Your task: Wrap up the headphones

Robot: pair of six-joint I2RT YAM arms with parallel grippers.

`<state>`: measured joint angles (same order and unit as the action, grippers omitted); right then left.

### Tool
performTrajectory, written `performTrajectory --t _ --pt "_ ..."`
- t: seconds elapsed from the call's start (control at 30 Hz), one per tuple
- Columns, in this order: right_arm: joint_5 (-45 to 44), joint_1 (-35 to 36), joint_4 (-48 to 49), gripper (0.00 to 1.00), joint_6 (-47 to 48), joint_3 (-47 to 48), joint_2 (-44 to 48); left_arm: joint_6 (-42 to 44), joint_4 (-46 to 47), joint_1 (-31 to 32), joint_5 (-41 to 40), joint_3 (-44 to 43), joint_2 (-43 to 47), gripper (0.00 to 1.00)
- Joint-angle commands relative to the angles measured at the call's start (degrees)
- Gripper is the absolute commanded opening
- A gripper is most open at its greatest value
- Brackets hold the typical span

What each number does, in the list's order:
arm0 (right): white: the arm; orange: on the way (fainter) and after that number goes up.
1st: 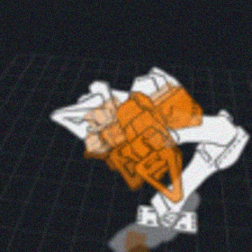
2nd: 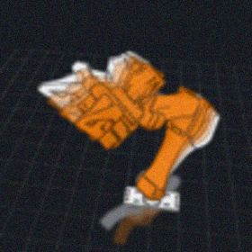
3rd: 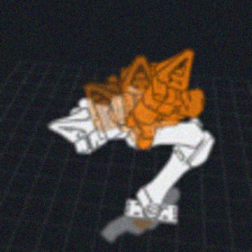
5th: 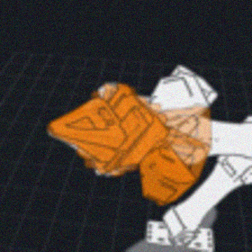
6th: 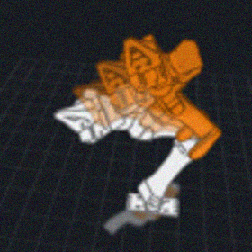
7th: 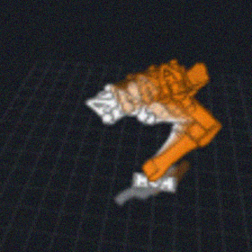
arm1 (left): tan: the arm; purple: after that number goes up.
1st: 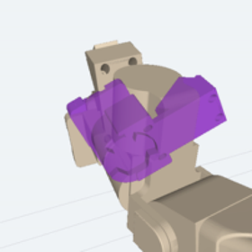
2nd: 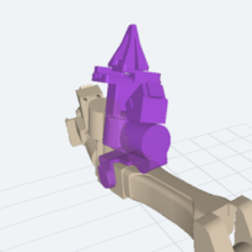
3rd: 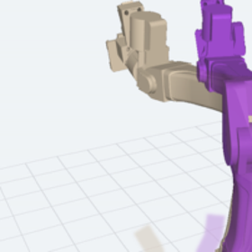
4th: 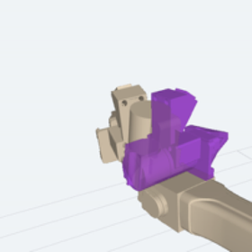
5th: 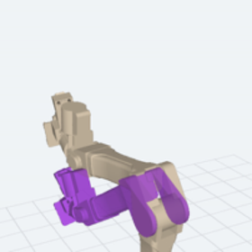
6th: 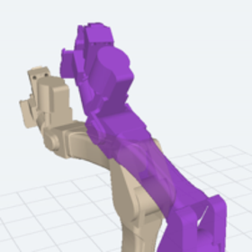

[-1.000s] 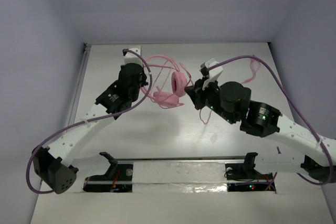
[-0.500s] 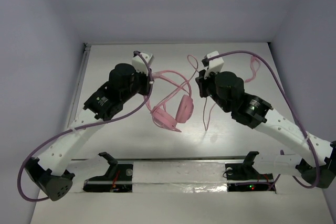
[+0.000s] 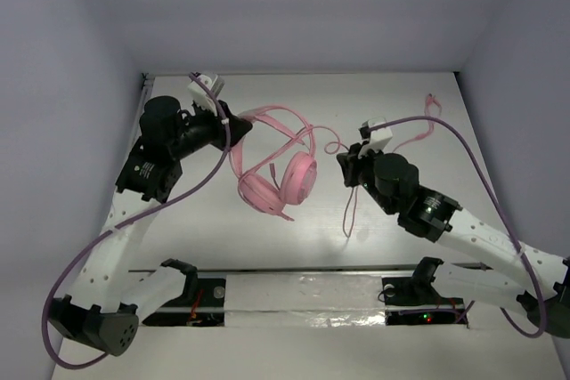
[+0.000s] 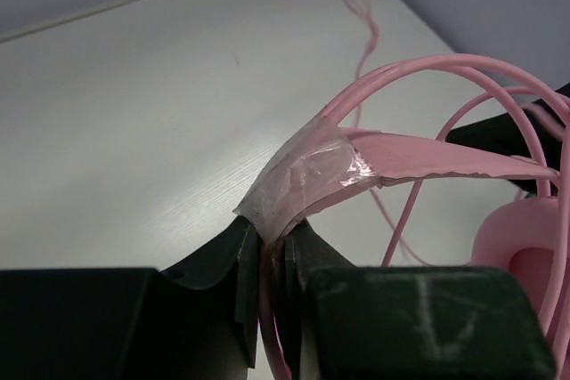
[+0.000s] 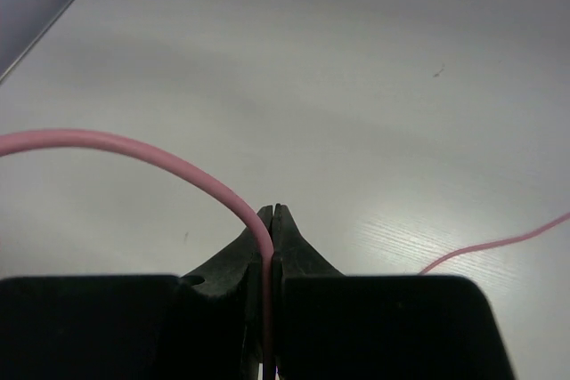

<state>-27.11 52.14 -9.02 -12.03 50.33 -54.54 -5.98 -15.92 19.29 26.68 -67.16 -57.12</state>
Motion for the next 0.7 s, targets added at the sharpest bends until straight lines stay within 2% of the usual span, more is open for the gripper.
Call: performTrajectory --t 0.0,0.1,0.17,0.27,0.4,0.47,0.53,0.67 --pt "0.5 -0.2 8.4 0.0 -4.5 -3.1 2.1 -8.3 10.5 -3.2 11.9 -2.5 0.3 0.0" --pt "5.9 -0.2 11.0 0.0 -5.0 -2.9 -2.1 -13.4 15.1 -3.2 18.6 -3.0 -1.8 0.0" --pt "7.2 -0.2 13.6 0.0 -4.6 -2.2 -5.0 -14.8 14.1 -3.2 21.7 -4.8 -3.4 0.0" --pt "8.1 -0.2 17.3 0.0 -4.3 -2.2 -6.6 -16.3 13.1 -3.7 23.8 -5.8 -4.4 0.0" --pt "9.8 -0.2 22.4 0.01 -5.9 -2.7 -10.0 -24.4 16.7 -6.4 27.4 -6.1 -6.5 0.0" --pt "10.8 -0.2 24.9 0.04 -7.6 -5.0 -10.9 -28.0 19.6 -7.7 26.6 -5.9 -7.0 0.0" --pt "12.5 -0.2 30.5 0.14 -10.7 -7.5 -11.1 -33.7 24.9 -8.4 23.2 -4.5 -6.6 0.0" --pt "16.9 -0.2 41.7 0.26 -16.2 -12.0 -15.2 -42.9 34.2 -8.4 19.8 -2.5 -6.2 0.0"
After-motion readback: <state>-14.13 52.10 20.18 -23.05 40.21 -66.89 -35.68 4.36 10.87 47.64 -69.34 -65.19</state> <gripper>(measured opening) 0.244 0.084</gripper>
